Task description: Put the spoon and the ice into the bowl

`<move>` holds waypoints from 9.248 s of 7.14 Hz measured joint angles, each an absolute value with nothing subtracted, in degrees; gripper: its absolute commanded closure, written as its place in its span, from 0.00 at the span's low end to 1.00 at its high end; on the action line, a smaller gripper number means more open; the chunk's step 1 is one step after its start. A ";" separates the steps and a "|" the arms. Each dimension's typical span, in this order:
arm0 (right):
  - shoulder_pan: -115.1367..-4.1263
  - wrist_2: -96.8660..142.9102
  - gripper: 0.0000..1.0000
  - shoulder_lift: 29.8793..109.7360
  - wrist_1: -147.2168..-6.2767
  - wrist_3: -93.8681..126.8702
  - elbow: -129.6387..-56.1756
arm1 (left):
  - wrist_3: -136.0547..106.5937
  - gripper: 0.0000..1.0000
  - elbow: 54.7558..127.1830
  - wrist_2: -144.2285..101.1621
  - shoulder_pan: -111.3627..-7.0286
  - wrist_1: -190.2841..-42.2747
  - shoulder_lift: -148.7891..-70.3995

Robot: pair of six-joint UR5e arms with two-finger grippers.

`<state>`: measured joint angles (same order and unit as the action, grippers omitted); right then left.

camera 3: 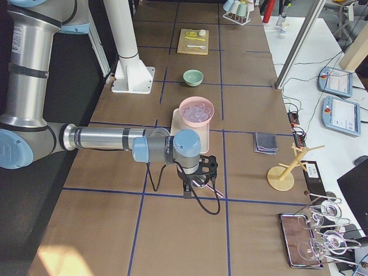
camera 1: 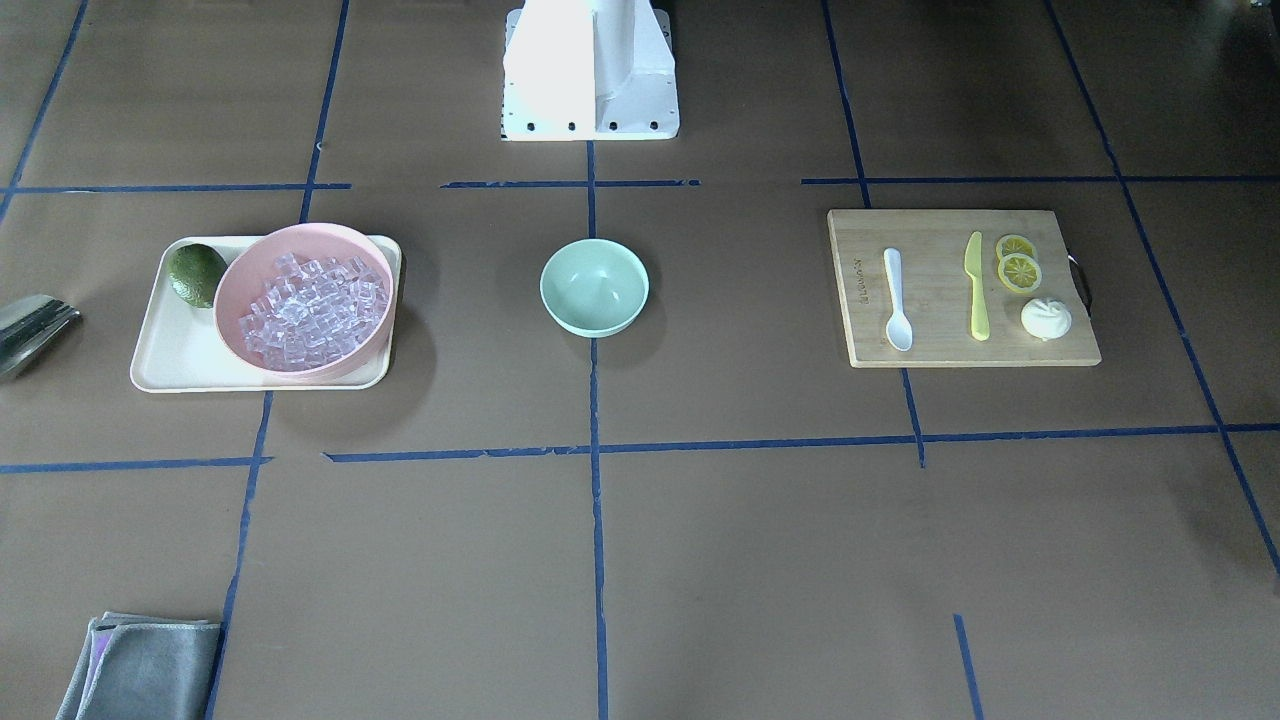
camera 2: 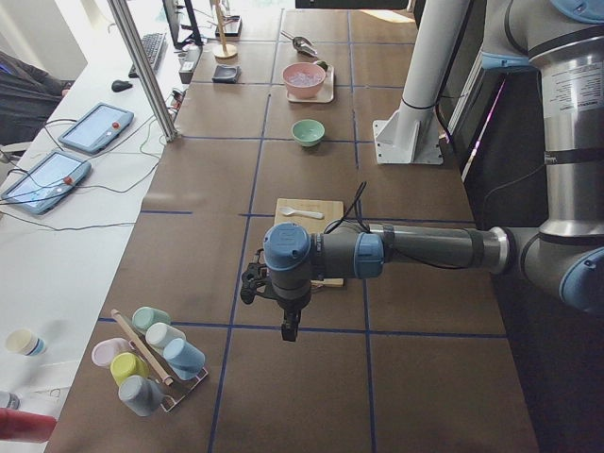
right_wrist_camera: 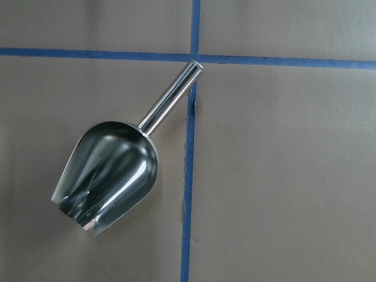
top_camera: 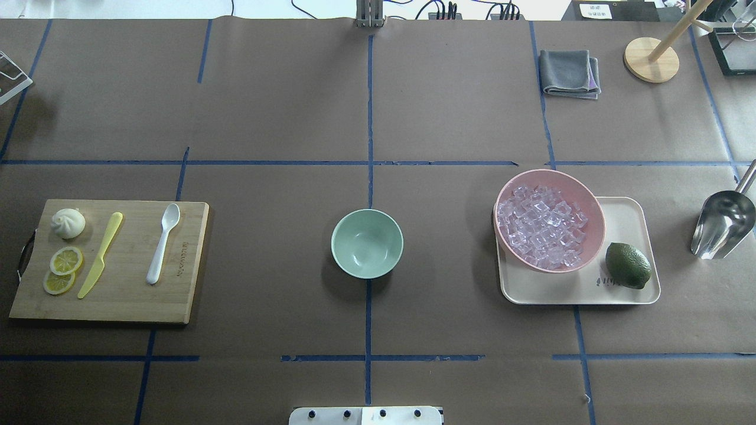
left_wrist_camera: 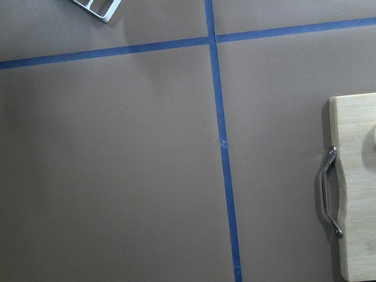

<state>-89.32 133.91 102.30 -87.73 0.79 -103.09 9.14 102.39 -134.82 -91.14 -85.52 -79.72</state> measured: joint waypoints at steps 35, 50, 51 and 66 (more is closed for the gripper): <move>-89.12 134.03 0.00 102.28 -87.62 0.59 -103.27 | -51.65 1.00 106.28 -112.18 -38.04 -114.29 -97.91; -88.90 134.08 0.00 102.28 -87.69 0.70 -103.02 | -51.99 0.01 96.62 -113.43 -29.69 -95.50 -129.07; -88.76 134.10 0.00 102.29 -87.68 0.75 -103.02 | -47.26 0.01 99.03 -114.03 -31.71 -90.11 -127.82; -84.27 134.01 0.00 100.29 -84.04 2.45 -104.58 | 7.58 0.00 104.36 -136.56 -89.95 -91.61 -79.57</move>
<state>-84.27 134.01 100.29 -84.04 2.45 -104.58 7.58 104.36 -136.56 -89.95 -91.61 -79.57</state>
